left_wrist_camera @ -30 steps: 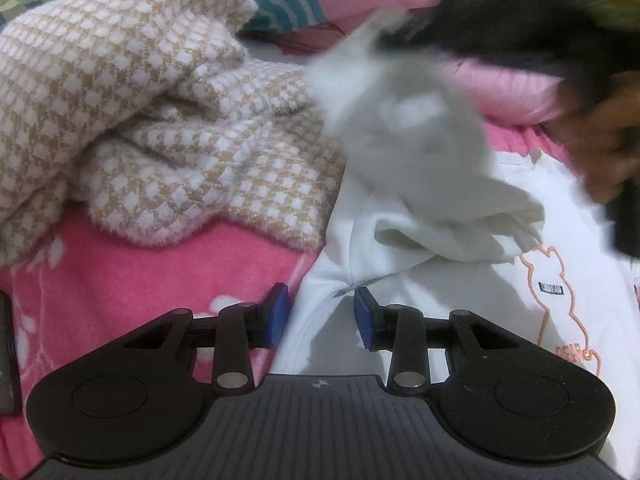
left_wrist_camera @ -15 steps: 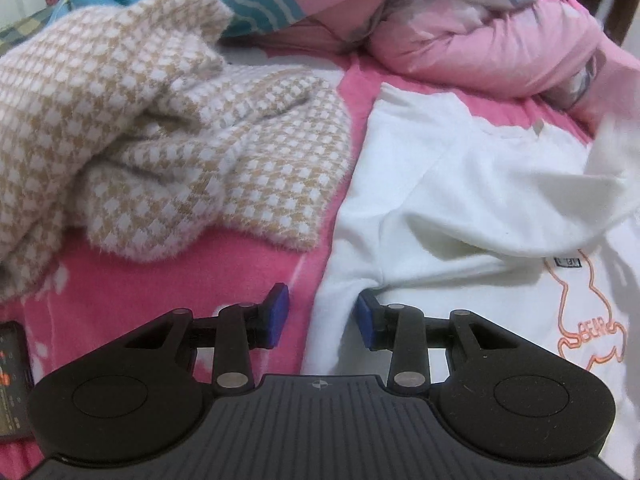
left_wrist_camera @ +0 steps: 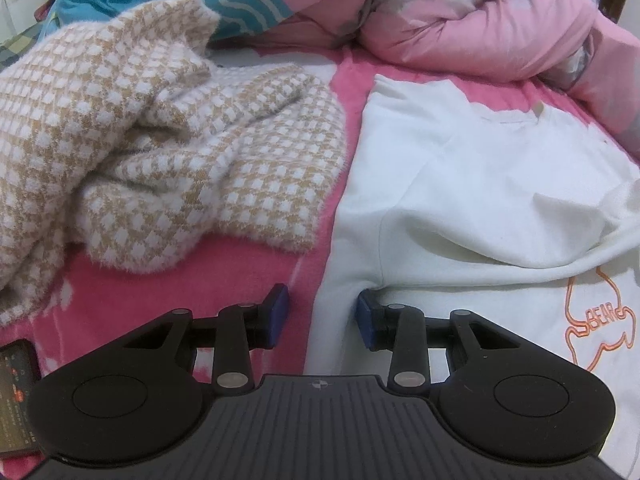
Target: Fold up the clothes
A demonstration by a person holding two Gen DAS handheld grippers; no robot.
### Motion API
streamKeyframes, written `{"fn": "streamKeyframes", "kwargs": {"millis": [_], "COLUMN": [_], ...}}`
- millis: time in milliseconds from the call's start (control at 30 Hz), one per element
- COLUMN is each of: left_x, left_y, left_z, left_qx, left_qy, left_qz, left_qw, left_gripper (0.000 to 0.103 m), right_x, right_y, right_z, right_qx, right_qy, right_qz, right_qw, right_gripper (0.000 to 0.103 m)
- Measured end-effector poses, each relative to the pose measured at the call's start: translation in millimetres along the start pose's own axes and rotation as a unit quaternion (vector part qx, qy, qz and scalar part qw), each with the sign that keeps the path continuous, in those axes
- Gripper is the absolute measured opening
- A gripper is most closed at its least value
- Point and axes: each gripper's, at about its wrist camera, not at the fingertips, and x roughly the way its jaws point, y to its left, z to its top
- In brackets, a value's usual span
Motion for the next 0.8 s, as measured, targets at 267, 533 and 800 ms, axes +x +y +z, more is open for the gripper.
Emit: {"fn": "streamKeyframes", "kwargs": {"millis": [267,533,800], "left_x": [1.3,-0.9,-7.1], "left_y": [-3.5,3.6,24.2], "left_z": [-0.6,-5.0,-11.2], "left_qx": [0.012,-0.013,-0.07], "left_qy": [-0.001,-0.013,-0.03], "left_qz": [0.008,-0.005,-0.042], "left_qw": [0.9999,0.9998,0.9963], "left_gripper": [0.036,0.036,0.036], "right_x": [-26.9,-10.8,38.2], "right_y": [-30.3,105.3,288.9], "right_z": [-19.3,-32.2,-86.3], "right_qx": [0.071,-0.035,-0.193], "right_qy": [-0.002,0.071,0.139], "right_qz": [-0.045,0.15,0.346], "right_qw": [0.996,0.985,0.907], "right_gripper": [0.005,0.005,0.005]}}
